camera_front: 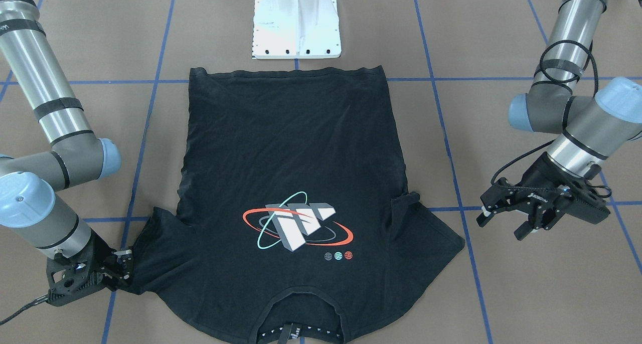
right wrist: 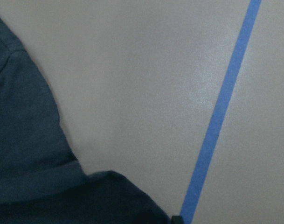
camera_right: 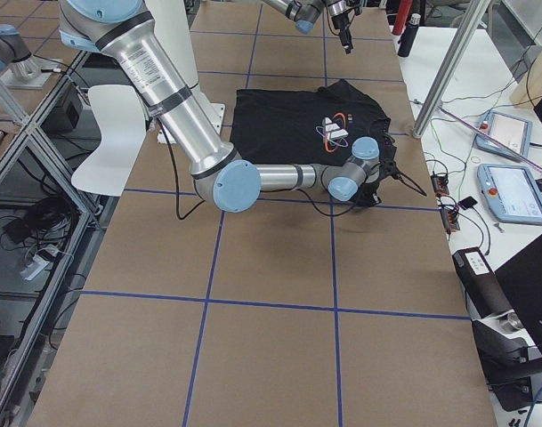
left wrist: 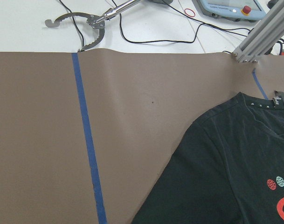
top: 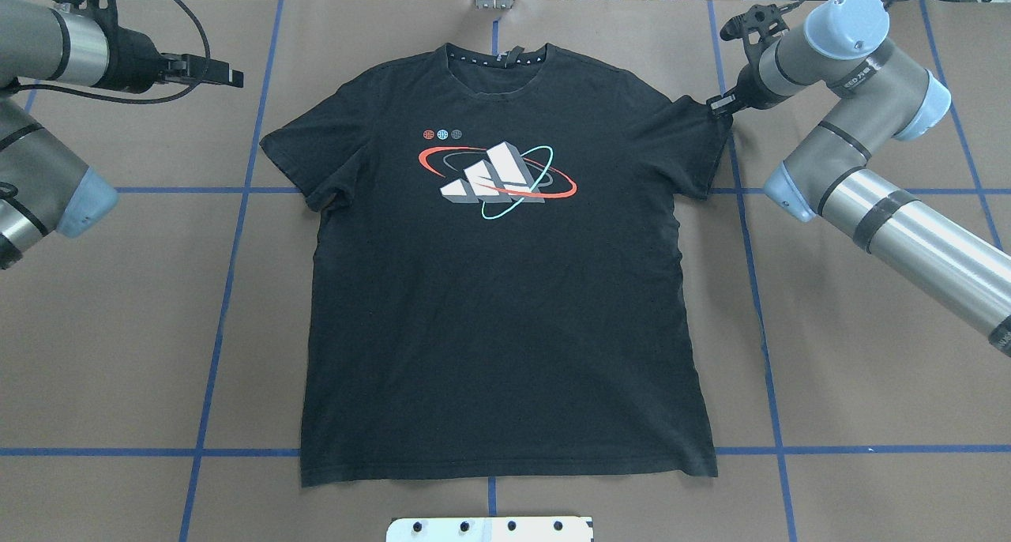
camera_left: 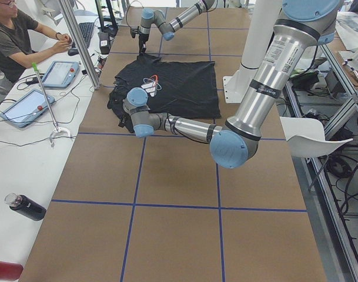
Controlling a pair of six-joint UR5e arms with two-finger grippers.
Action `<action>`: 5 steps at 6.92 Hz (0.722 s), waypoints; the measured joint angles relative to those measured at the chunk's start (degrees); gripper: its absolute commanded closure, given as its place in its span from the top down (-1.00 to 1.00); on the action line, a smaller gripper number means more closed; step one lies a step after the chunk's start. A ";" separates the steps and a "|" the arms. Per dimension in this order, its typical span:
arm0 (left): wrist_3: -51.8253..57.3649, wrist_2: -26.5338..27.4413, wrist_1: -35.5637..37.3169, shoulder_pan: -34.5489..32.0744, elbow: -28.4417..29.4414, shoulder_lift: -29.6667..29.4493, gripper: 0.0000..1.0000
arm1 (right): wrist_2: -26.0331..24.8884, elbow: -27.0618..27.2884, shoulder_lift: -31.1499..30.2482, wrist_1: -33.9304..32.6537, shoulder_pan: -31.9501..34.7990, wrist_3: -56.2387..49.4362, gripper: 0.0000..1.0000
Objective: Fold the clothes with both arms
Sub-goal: 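Move the right gripper toward the sleeve nearest it while the left arm waits, then grasp the sleeve with the right gripper and fold it inward over the chest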
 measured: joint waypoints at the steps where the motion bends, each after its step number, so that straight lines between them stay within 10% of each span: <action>1: 0.00 0.00 0.00 0.00 0.00 0.00 0.99 | 0.13 0.27 0.04 0.03 0.00 0.09 -1.00; 5: 0.00 -0.08 0.00 0.00 0.00 -0.06 0.99 | 6.14 6.88 -0.70 0.08 0.91 3.91 -1.00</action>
